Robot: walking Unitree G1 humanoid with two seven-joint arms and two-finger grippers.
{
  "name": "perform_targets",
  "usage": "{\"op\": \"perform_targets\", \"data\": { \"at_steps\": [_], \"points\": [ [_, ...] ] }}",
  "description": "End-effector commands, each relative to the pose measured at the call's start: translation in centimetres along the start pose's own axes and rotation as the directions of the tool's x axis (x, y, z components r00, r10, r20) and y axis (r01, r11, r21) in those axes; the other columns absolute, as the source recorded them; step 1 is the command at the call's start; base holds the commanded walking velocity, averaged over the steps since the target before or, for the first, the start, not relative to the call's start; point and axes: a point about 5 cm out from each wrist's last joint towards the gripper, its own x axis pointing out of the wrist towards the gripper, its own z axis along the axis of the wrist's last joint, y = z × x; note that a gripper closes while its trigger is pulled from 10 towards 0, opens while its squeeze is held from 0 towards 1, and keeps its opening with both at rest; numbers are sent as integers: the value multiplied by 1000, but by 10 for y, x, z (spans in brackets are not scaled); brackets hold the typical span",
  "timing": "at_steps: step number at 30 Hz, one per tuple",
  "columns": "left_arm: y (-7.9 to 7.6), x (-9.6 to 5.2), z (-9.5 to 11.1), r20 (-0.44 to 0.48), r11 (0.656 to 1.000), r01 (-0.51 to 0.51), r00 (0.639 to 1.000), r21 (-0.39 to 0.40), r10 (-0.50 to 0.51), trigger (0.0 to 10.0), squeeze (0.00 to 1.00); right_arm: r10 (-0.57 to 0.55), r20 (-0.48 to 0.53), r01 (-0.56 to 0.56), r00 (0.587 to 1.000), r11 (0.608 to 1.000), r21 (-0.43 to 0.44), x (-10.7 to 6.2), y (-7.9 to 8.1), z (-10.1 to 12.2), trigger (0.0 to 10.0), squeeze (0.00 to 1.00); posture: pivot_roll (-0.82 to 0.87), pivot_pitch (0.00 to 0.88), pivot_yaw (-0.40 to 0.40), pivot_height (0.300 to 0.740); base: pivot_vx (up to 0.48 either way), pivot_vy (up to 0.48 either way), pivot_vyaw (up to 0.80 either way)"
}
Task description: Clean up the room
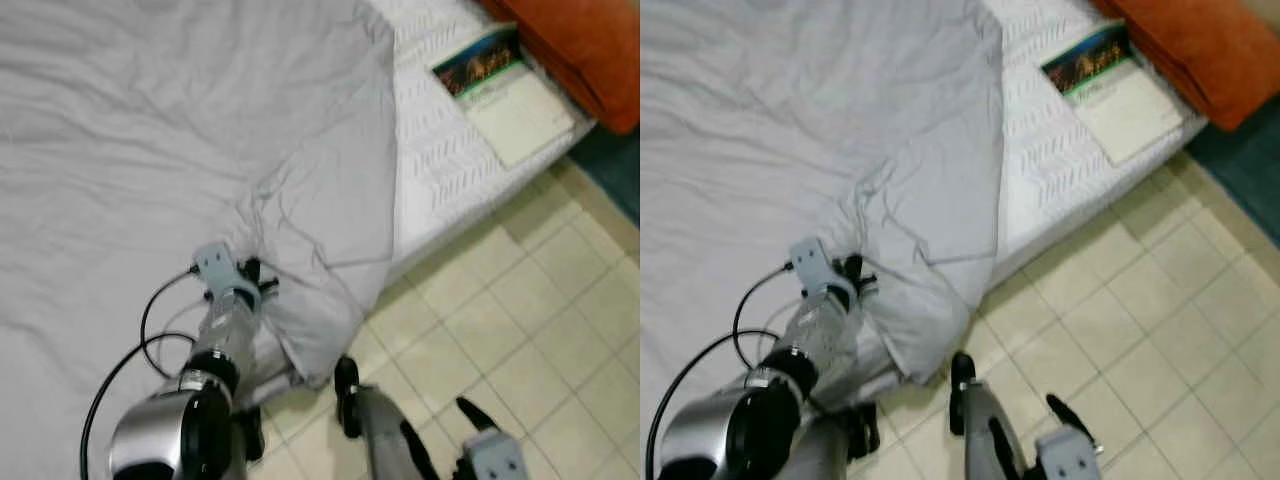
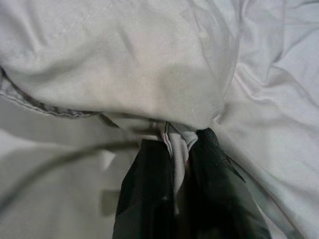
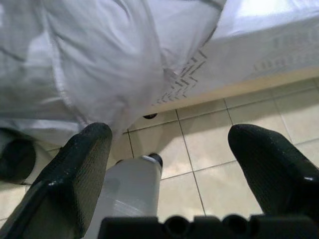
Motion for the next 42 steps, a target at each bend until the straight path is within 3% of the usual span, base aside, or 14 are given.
{"op": "perform_targets", "data": {
  "at_steps": [1, 5, 8, 11, 13, 15, 16, 20, 26, 29, 34, 42],
  "points": [
    [7, -3, -10, -29, 1000, -11, 1000, 14, 12, 0, 0, 46, -33, -45, 998, 998, 34, 2, 7, -14, 10000, 0, -299, 562, 14, 740, 0, 0, 0],
    [4, -3, -10, -36, 999, 16, 999, 50, -14, 0, 0, 170, 27, -170, 985, 985, -21, 35, 18, -5, 10000, 0, -266, 556, 33, 740, 0, 0, 0],
    [1, -3, -13, -48, 996, 34, 998, 82, -30, 0, 0, 206, 50, -202, 977, 977, -73, 45, 22, -2, 10000, 0, -263, 540, 35, 740, 0, 0, 0],
    [-6, -4, -19, -72, 985, 71, 996, 155, -60, 0, 0, 185, 52, -178, 981, 978, -108, 46, 18, -1, 10000, 0, -259, 515, 38, 740, 0, 0, 0],
    [-19, -7, -28, -103, 960, 150, 986, 235, -129, 0, 0, 145, 40, -140, 989, 983, -115, 38, 10, -5, 10000, 0, -258, 477, 37, 740, 0, 0, 0],
    [-23, -8, -33, -118, 950, 174, 982, 257, -148, 314, 0, 128, 40, -123, 991, 986, -108, 33, 6, -6, 10000, 0, -260, 461, 37, 740, 0, 0, 0],
    [-26, -9, -37, -131, 939, 190, 979, 287, -158, 10000, 0, 109, 37, -104, 993, 989, -109, 26, 2, -6, 10000, 0, -267, 438, 34, 740, 0, 0, 0],
    [-27, -13, -46, -149, 937, 203, 975, 283, -166, 10000, 0, 49, 38, -45, 998, 994, -101, 4, -11, 0, 10000, 0, -307, 375, 32, 740, 0, -442, 0],
    [-33, -13, -49, -158, 940, 198, 975, 277, -159, 10000, 0, 16, 39, -12, 999, 993, -117, 0, -22, 1, 10000, 0, -335, 302, 43, 740, 0, -480, 0],
    [-44, -13, -48, -156, 931, 216, 972, 294, -176, 10000, 0, -6, 28, 9, 1000, 993, -120, 6, -27, -2, 10000, 0, -329, 272, 59, 740, 0, -480, 0],
    [-57, -11, -44, -159, 911, 248, 966, 330, -205, 10000, 0, 30, 57, -22, 998, 990, -138, 26, -21, 6, 10000, 0, -320, 238, 82, 740, 0, -480, 0],
    [-64, -9, -38, -150, 892, 248, 967, 378, -206, 10000, 0, 50, 70, -39, 996, 988, -148, 40, -16, 7, 10000, 0, -317, 212, 107, 740, 0, -480, 0]
  ]
}}
